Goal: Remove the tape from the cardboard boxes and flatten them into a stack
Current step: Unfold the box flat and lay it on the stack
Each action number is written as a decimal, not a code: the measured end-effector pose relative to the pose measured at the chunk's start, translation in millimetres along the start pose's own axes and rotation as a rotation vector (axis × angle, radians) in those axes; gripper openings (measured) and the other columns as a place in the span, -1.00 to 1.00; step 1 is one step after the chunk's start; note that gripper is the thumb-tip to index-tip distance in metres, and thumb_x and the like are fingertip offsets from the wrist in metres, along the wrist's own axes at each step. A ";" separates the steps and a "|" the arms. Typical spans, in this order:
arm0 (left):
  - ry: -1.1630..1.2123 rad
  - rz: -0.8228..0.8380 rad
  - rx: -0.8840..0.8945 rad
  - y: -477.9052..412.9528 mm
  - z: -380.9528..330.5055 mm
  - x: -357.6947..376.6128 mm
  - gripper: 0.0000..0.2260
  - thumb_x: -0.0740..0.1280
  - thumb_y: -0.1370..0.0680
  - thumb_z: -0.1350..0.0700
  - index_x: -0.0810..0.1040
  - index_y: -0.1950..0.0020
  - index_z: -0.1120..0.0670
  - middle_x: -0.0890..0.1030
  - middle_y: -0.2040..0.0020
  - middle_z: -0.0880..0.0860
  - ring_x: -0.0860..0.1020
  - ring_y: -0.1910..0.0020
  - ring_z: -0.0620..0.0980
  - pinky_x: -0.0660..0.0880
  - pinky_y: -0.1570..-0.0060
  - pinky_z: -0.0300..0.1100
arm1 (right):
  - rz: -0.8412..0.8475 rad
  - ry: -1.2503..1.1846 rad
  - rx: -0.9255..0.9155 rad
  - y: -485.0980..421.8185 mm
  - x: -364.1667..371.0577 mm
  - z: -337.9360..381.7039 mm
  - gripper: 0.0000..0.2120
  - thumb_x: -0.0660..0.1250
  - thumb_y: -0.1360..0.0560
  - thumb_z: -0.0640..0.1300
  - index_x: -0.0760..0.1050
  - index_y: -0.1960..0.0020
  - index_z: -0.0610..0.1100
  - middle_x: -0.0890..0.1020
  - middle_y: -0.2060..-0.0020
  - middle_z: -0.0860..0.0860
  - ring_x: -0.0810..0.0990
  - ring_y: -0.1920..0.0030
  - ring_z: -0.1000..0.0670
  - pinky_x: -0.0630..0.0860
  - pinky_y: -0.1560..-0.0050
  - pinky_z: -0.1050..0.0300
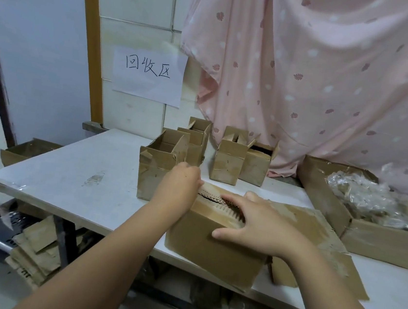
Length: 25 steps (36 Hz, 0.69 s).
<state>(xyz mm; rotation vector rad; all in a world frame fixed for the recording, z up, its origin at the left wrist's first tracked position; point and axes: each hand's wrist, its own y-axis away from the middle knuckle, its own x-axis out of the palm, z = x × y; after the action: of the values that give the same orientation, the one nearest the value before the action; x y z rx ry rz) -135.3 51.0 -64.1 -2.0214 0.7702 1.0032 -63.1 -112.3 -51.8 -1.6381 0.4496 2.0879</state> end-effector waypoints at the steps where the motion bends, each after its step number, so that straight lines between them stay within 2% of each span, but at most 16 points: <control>1: 0.013 -0.021 -0.012 0.7 0.2 0.3 -0.79 0.14 -0.63 0.13 0.54 0.00 0.17 0.49 -0.04 0.11 0.46 0.06 0.04 0.31 0.15 -0.20 | -0.011 0.028 0.012 -1.6 1.1 1.9 -0.19 0.30 -0.30 0.42 0.12 -0.46 0.23 0.27 -0.01 0.14 0.29 -0.18 0.06 0.32 -0.20 0.08; 5: 0.067 -0.084 -0.079 2.8 1.1 2.7 -0.78 0.13 -0.64 0.10 0.54 -0.05 0.16 0.53 -0.06 0.10 0.44 0.07 0.00 0.29 0.15 -0.22 | -0.054 0.095 0.024 -9.3 4.3 8.8 -0.22 0.26 -0.24 0.50 0.22 -0.34 0.15 0.23 -0.15 0.08 0.16 -0.27 0.05 0.29 -0.26 -0.01; 8: 0.085 -0.086 -0.131 6.1 -0.5 1.8 -0.77 0.11 -0.64 0.10 0.52 -0.10 0.15 0.54 -0.10 0.10 0.49 -0.03 0.05 0.31 0.14 -0.21 | -0.042 0.074 0.024 -15.8 6.7 12.9 -0.31 0.23 -0.26 0.50 0.25 -0.20 0.09 0.33 -0.25 0.09 0.26 -0.29 0.01 0.28 -0.26 -0.06; 10: 0.113 -0.064 -0.182 6.8 -1.0 -1.2 -0.79 0.12 -0.64 0.12 0.51 -0.12 0.15 0.55 -0.10 0.09 0.51 -0.07 0.05 0.33 0.13 -0.20 | -0.043 0.055 0.005 -18.9 8.9 12.9 -0.31 0.22 -0.28 0.50 0.23 -0.24 0.11 0.39 -0.29 0.10 0.34 -0.28 0.00 0.27 -0.26 -0.05; 13: 0.249 -0.029 -0.269 5.5 0.7 -5.3 -0.84 0.13 -0.62 0.22 0.50 0.00 0.11 0.54 0.03 0.04 0.51 0.00 0.06 0.34 0.15 -0.19 | -0.013 0.101 -0.009 -21.9 10.2 10.1 -0.22 0.18 -0.31 0.50 0.08 -0.44 0.26 0.28 -0.41 0.09 0.24 -0.39 -0.01 0.17 -0.34 -0.07; 16: 0.421 -0.029 -0.331 5.5 4.9 -4.5 -0.80 0.10 -0.61 0.24 0.48 0.12 0.11 0.52 0.13 0.03 0.50 0.08 0.08 0.38 0.16 -0.16 | 0.030 0.127 0.008 -24.9 8.9 9.0 -0.19 0.17 -0.31 0.50 -0.02 -0.47 0.32 0.24 -0.41 0.07 0.20 -0.41 -0.03 0.14 -0.36 -0.09; 19: 0.509 -0.064 -0.363 6.8 5.9 0.0 -0.80 0.10 -0.63 0.17 0.49 0.08 0.14 0.53 0.14 0.08 0.51 0.07 0.14 0.39 0.13 -0.12 | 0.056 0.099 0.036 -27.1 7.1 9.9 -0.17 0.20 -0.29 0.49 -0.03 -0.47 0.34 0.24 -0.40 0.06 0.19 -0.41 -0.04 0.16 -0.37 -0.11; 22: 0.351 -0.147 -0.313 8.4 4.1 5.9 -0.75 0.05 -0.65 0.11 0.49 0.02 0.14 0.58 0.05 0.11 0.48 0.09 0.08 0.37 0.15 -0.11 | 0.067 0.076 0.049 -28.2 6.5 10.7 -0.15 0.23 -0.29 0.47 -0.02 -0.47 0.33 0.23 -0.40 0.04 0.17 -0.42 -0.04 0.16 -0.38 -0.11; 25: 0.181 -0.156 -0.194 7.0 -0.7 8.0 -0.77 0.03 -0.65 0.04 0.43 -0.02 0.11 0.54 -0.01 0.10 0.41 0.14 0.03 0.25 0.24 -0.12 | 0.056 0.074 0.049 -29.4 7.2 11.2 -0.11 0.24 -0.26 0.47 -0.01 -0.49 0.28 0.24 -0.39 0.03 0.18 -0.42 -0.05 0.19 -0.37 -0.10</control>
<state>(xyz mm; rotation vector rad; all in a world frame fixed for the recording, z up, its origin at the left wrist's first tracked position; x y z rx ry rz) -136.2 45.1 -73.0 -2.3260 0.6148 0.8405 -58.1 -80.6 -55.5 -1.6964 0.5729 2.0452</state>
